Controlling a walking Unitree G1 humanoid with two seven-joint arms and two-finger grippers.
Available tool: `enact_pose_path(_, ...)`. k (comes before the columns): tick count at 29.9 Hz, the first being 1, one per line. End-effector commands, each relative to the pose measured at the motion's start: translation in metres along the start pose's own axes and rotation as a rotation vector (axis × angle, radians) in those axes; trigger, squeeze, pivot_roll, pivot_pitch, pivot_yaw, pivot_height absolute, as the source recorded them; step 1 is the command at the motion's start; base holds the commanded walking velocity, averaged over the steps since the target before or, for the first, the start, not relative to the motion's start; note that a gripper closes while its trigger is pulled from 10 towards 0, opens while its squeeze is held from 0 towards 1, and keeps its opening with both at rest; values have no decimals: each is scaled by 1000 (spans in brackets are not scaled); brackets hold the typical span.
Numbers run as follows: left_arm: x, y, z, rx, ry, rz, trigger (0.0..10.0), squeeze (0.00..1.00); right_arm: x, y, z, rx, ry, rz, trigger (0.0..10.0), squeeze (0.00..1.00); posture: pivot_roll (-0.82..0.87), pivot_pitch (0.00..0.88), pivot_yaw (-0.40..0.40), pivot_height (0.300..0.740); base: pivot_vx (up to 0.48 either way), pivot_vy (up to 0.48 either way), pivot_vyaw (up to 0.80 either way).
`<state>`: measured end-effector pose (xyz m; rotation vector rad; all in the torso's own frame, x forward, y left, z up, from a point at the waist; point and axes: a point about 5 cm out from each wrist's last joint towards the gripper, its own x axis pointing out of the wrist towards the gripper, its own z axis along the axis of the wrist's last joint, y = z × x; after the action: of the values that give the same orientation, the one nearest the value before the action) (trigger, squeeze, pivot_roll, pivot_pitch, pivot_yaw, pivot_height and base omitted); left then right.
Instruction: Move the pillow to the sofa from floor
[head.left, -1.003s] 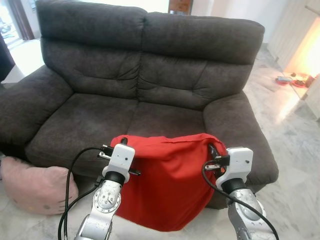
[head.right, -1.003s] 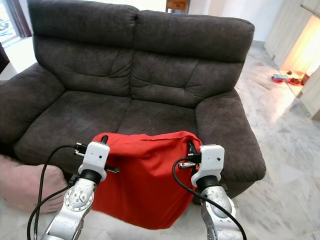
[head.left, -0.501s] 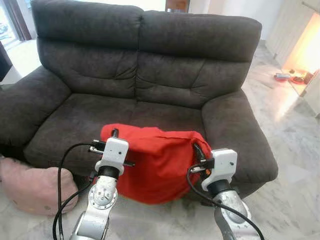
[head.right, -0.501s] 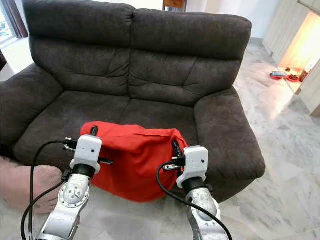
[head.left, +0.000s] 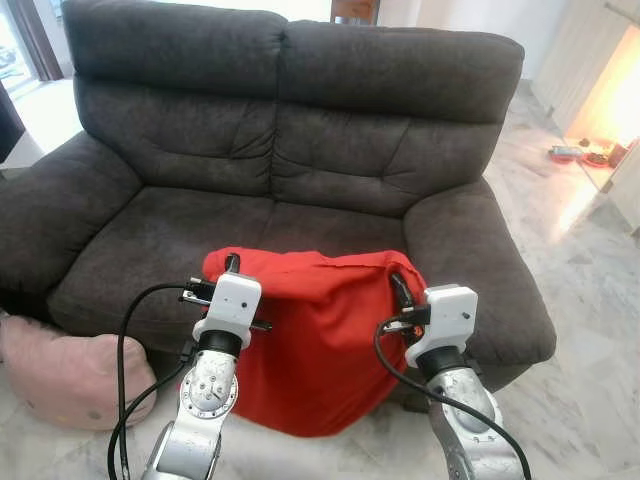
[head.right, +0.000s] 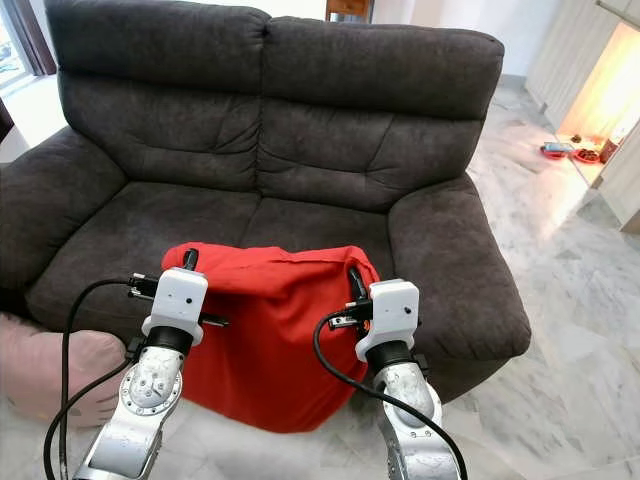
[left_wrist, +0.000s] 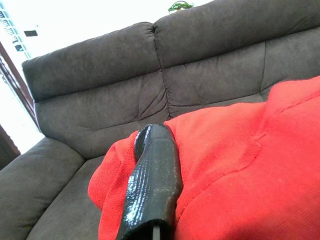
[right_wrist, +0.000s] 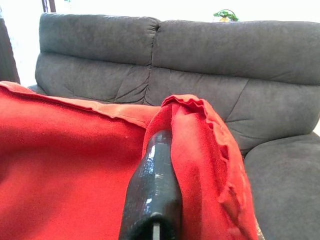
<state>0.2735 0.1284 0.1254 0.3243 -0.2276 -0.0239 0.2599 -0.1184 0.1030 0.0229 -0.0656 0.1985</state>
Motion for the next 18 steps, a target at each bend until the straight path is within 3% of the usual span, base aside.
enact_pose_path(1,9,5,27,-29,-130,44,10000,0,4,1,6,-12,-33,8,10000,0,118,0,-55,740,304,0,0)
enact_pose_path(18,14,4,38,-28,-174,19,10000,0,15,-5,20,-9,-87,-21,10000,0,120,0,-50,740,341,0,0)
